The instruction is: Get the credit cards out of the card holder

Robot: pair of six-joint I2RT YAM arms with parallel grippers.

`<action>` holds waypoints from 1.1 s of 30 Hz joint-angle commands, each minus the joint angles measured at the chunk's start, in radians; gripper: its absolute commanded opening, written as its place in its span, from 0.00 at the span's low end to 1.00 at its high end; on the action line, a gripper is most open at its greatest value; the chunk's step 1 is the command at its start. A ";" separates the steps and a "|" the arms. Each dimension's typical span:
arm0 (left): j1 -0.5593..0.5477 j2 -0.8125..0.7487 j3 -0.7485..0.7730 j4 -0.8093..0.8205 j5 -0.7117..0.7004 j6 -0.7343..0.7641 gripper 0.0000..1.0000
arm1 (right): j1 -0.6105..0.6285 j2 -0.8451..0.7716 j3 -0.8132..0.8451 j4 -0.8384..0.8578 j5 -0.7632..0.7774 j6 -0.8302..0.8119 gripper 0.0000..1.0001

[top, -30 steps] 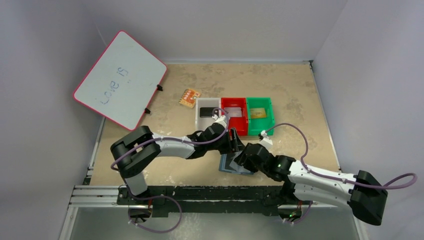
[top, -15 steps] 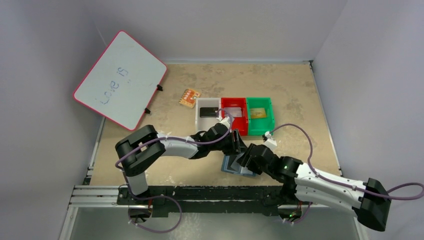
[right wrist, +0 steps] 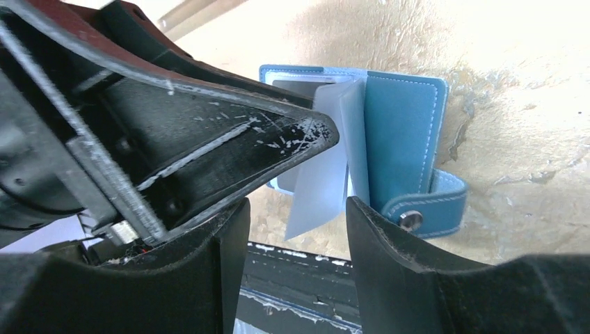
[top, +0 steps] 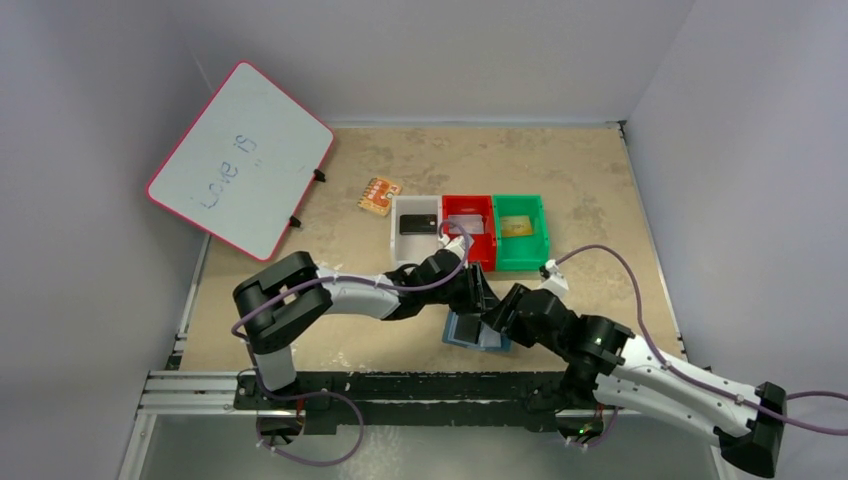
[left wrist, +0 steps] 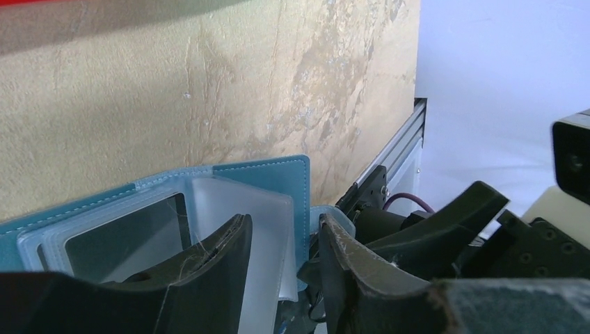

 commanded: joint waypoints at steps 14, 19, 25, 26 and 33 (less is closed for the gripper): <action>-0.092 0.104 0.065 0.018 0.015 -0.025 0.37 | -0.004 -0.174 0.127 -0.188 0.186 0.090 0.49; -0.095 0.145 0.054 0.030 0.007 -0.037 0.38 | -0.006 -0.136 0.131 -0.246 0.206 0.169 0.50; -0.099 0.158 0.070 -0.059 -0.052 0.005 0.37 | -0.005 -0.046 0.150 -0.294 0.230 0.227 0.48; -0.098 0.150 0.076 -0.107 -0.079 0.022 0.36 | -0.006 -0.030 0.155 -0.309 0.236 0.240 0.46; -0.098 0.102 0.128 -0.448 -0.356 0.093 0.34 | -0.006 0.009 0.144 -0.325 0.261 0.279 0.40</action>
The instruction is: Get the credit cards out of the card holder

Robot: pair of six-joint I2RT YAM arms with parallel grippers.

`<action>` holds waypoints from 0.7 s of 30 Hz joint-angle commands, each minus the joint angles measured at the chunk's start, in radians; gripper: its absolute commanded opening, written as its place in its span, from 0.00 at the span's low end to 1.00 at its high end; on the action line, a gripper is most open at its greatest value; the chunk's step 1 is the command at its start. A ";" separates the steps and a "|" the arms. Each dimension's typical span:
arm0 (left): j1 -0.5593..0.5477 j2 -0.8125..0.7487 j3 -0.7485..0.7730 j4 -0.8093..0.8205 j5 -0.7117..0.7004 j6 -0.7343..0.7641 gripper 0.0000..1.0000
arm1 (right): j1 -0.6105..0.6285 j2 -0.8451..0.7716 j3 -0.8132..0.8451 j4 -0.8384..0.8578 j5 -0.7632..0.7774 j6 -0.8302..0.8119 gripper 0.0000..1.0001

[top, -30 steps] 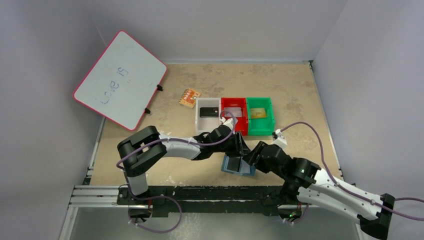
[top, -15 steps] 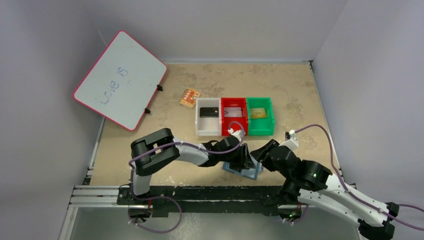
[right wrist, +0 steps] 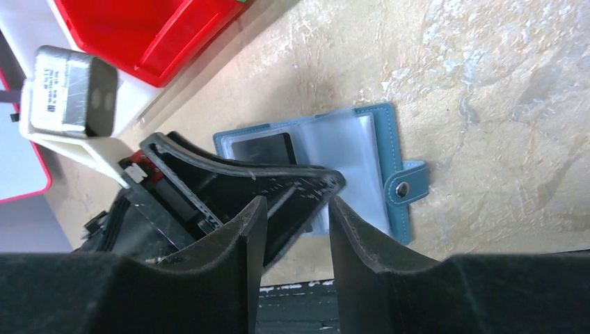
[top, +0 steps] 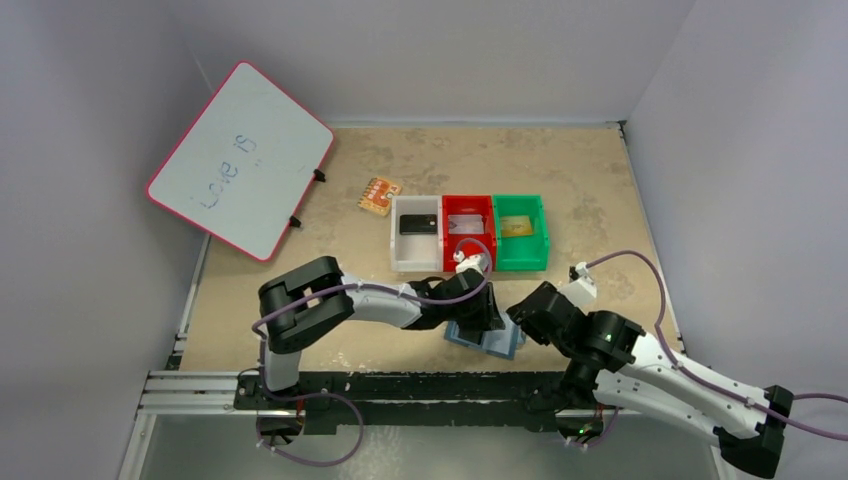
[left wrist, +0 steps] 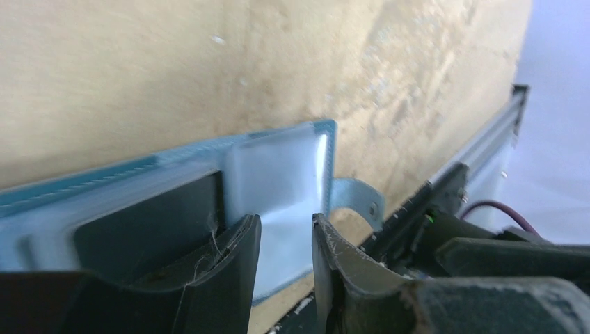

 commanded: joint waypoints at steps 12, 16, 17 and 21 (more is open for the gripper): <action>0.010 -0.036 0.010 -0.492 -0.424 0.037 0.33 | -0.004 0.055 0.022 0.013 0.057 -0.012 0.42; 0.010 -0.090 -0.008 -0.474 -0.432 0.069 0.33 | -0.004 0.080 0.021 0.070 0.041 -0.066 0.42; 0.009 -0.106 -0.011 -0.451 -0.420 0.085 0.33 | -0.004 0.081 0.018 0.094 0.034 -0.086 0.41; 0.010 -0.159 0.011 -0.400 -0.388 0.136 0.36 | -0.005 0.095 0.005 0.200 0.003 -0.172 0.36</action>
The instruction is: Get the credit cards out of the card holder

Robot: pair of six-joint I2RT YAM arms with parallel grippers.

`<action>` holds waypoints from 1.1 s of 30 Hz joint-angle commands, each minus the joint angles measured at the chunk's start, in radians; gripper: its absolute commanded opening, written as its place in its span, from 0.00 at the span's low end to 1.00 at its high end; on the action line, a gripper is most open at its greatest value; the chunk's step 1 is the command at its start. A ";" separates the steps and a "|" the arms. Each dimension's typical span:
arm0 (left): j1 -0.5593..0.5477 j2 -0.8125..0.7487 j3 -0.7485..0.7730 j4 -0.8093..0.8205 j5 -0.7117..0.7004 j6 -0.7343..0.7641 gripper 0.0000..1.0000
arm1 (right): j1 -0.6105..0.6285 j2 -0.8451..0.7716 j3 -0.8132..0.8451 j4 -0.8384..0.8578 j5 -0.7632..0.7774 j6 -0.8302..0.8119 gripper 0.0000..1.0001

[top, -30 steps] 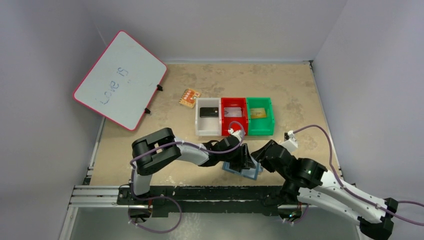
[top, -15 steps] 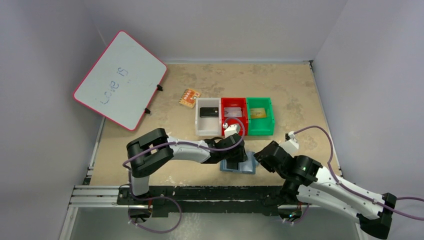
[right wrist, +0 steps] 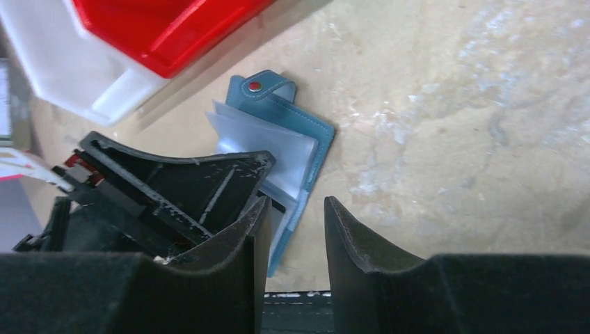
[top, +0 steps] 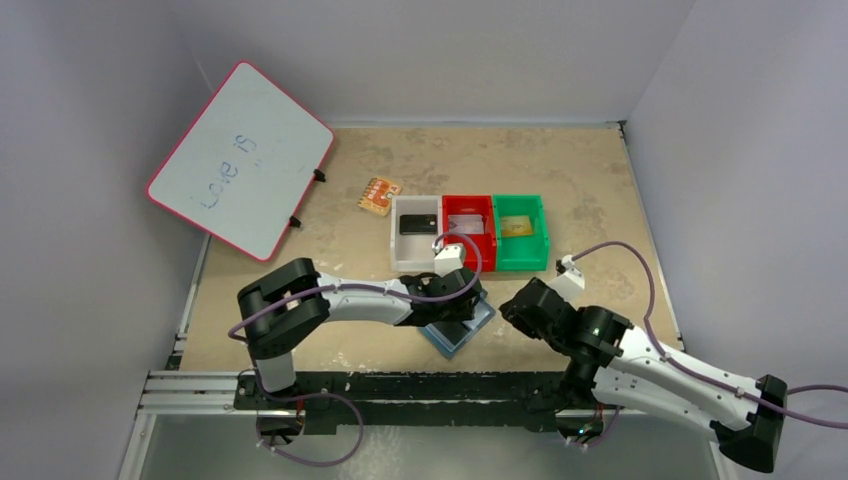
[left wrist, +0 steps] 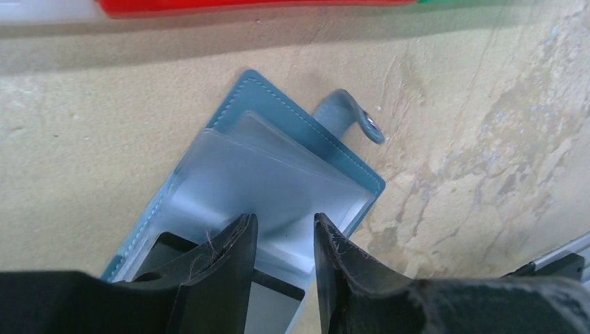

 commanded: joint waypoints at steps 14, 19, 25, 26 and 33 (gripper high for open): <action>0.007 -0.171 -0.010 -0.139 -0.067 0.088 0.38 | -0.109 0.184 0.008 0.412 -0.194 -0.376 0.32; 0.009 -0.189 -0.021 -0.179 -0.125 0.073 0.38 | -0.176 0.273 0.002 0.545 -0.344 -0.472 0.23; 0.009 -0.246 -0.061 -0.221 -0.178 0.031 0.38 | -0.194 0.355 0.012 0.625 -0.417 -0.531 0.21; 0.009 -0.266 -0.075 -0.226 -0.186 0.026 0.38 | -0.194 0.362 0.013 0.642 -0.428 -0.545 0.21; 0.009 -0.380 -0.170 -0.234 -0.182 -0.008 0.38 | -0.196 0.479 0.062 0.671 -0.480 -0.628 0.23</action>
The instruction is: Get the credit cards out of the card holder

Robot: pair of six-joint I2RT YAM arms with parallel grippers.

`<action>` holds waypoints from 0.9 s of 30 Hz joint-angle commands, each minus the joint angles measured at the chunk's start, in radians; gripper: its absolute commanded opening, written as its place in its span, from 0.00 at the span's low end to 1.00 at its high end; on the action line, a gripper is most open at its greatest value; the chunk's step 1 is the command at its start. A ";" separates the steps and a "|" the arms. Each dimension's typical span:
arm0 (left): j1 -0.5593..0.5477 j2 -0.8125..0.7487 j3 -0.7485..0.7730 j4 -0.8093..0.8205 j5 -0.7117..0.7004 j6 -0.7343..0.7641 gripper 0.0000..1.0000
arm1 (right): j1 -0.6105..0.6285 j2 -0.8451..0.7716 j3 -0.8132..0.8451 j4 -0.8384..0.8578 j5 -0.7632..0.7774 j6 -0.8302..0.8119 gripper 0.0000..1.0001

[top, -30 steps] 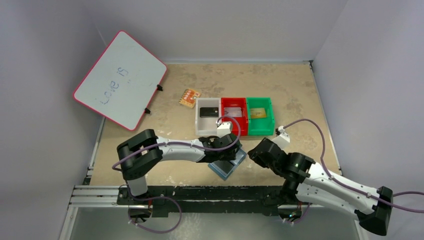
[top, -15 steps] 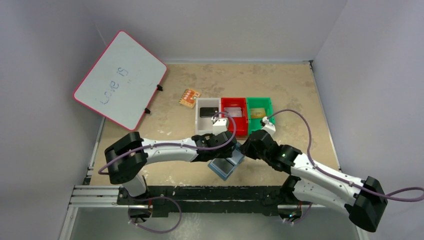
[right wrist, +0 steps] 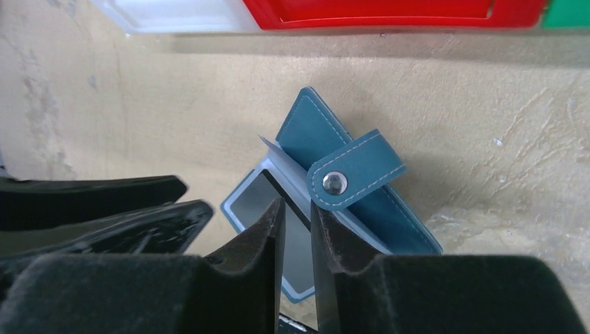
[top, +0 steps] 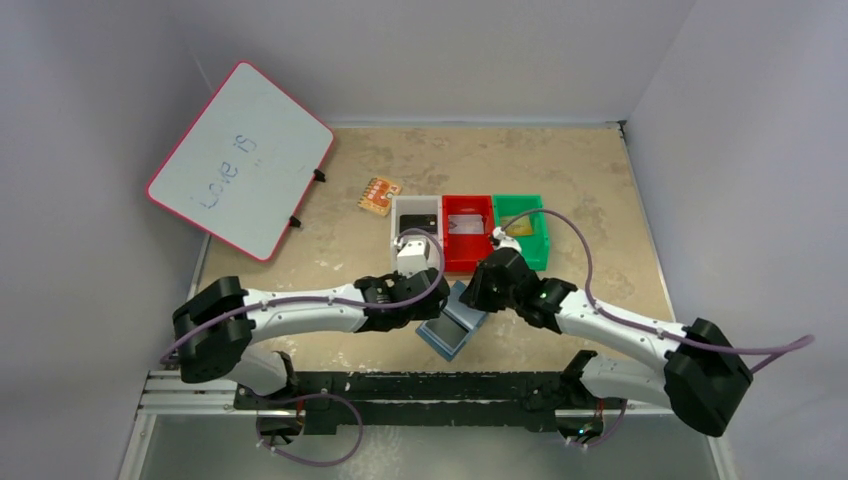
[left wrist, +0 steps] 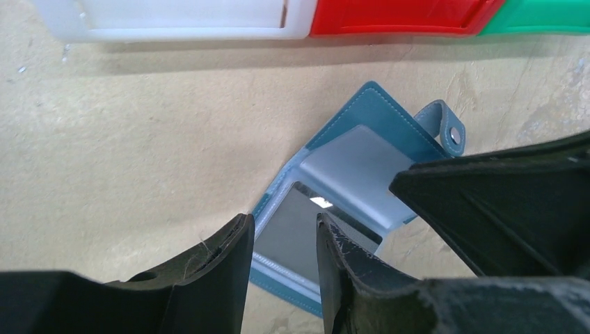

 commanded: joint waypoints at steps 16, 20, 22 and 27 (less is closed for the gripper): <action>0.004 -0.176 -0.186 0.142 0.207 -0.093 0.45 | -0.003 0.344 0.262 -0.031 0.071 -0.248 0.26; 0.004 -0.153 -0.190 0.204 0.254 -0.101 0.47 | -0.004 0.333 0.244 -0.052 0.111 -0.228 0.26; 0.004 -0.135 -0.190 0.230 0.270 -0.102 0.47 | -0.003 0.321 0.221 -0.058 0.128 -0.217 0.26; 0.004 -0.077 -0.177 0.257 0.291 -0.102 0.47 | -0.003 0.319 0.171 -0.069 0.141 -0.171 0.27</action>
